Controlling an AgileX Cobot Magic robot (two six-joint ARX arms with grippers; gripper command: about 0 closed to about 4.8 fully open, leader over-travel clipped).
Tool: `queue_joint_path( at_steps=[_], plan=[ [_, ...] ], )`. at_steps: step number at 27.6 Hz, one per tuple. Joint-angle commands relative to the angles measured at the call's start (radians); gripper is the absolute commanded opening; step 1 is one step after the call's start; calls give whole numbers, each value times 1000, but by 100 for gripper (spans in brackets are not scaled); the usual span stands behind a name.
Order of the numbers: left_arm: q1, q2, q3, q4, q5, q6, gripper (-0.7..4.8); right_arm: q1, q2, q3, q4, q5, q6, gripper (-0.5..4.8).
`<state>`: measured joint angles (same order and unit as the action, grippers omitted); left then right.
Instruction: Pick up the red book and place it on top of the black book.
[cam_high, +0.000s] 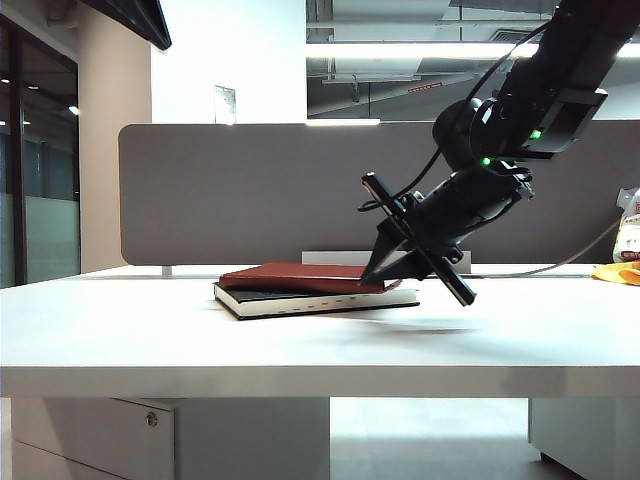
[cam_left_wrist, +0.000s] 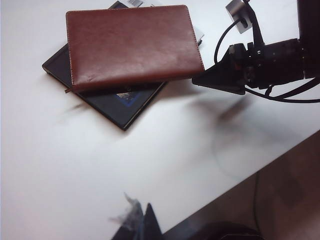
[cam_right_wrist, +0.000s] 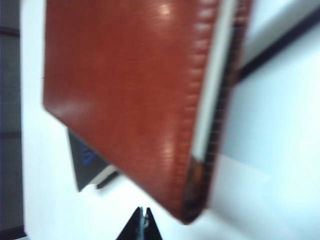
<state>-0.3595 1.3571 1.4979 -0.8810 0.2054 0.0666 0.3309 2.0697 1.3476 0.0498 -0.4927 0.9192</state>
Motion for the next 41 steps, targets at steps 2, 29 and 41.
queue_joint_path(
  at_steps=[2, 29, 41],
  plan=[
    [0, -5, 2, 0, 1, 5, -6, 0, -4, 6, -10, 31, -22, -5],
    [-1, -6, 2, -10, 23, 8, -6, -24, -4, 82, -50, 117, -69, -5],
    [-1, -11, 2, -18, 23, 10, -6, -18, -4, 95, -188, 97, -172, -5]
  ],
)
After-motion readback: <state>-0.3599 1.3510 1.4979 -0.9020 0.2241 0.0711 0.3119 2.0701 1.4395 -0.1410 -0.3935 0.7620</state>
